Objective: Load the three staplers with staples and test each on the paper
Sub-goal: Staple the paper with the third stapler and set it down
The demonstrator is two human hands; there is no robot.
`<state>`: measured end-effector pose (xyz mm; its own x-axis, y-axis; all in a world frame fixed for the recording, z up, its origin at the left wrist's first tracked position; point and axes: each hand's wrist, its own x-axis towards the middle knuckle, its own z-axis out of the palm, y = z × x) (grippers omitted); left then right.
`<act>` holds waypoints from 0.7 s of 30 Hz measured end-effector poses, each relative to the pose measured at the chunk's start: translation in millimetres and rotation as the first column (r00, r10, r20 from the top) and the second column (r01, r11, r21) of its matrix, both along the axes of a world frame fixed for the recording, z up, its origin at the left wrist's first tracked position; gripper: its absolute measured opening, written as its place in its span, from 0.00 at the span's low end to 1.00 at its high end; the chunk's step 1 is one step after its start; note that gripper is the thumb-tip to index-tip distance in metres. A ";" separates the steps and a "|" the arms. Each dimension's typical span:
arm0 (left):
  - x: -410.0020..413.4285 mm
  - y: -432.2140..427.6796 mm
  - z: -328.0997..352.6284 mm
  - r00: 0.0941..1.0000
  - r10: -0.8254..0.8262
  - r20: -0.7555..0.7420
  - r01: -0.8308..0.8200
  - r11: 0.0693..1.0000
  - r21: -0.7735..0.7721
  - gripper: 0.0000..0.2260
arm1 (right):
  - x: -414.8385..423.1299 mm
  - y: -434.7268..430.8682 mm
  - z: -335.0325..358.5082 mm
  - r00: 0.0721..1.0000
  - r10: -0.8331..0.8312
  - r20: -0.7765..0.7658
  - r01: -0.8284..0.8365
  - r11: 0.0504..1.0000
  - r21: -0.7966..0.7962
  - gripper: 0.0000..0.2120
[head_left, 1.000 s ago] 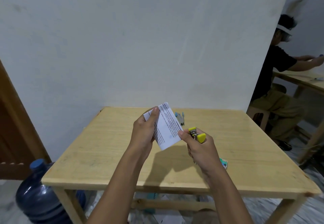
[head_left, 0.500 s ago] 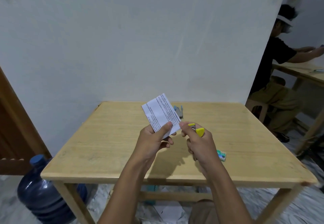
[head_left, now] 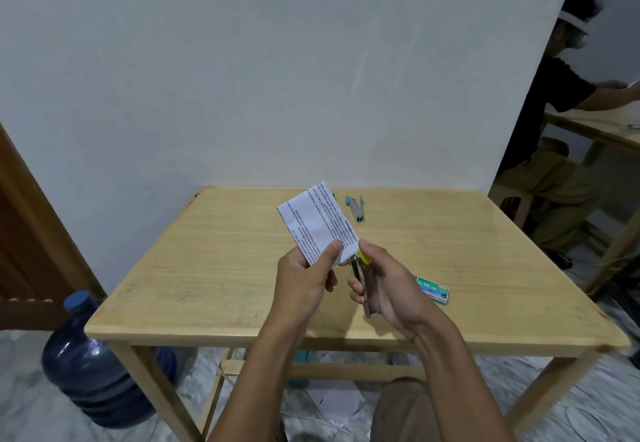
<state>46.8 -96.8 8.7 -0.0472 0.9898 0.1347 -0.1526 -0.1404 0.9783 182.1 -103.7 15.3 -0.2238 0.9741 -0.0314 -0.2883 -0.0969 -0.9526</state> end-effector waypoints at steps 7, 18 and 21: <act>-2.2 -2.0 -3.0 0.999 -0.033 -0.040 0.033 0.999 0.007 0.05 | -2.1 -2.1 -0.8 0.996 -0.070 0.047 0.068 0.997 0.043 0.29; -3.5 -2.1 -1.3 0.995 -0.090 -0.047 0.090 0.996 -0.003 0.05 | -8.6 -7.0 2.2 0.988 -0.148 0.039 0.146 0.988 0.057 0.21; -3.9 -1.8 -1.9 0.993 -0.109 -0.038 0.109 0.994 -0.002 0.06 | -9.5 -8.0 1.2 0.987 -0.159 0.027 0.157 0.986 0.063 0.18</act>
<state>42.9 -98.5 6.9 0.0658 0.9887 0.1348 -0.1296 -0.1255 0.9836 172.6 -111.7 16.5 -0.0670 0.9975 0.0243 -0.2648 0.0056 -0.9643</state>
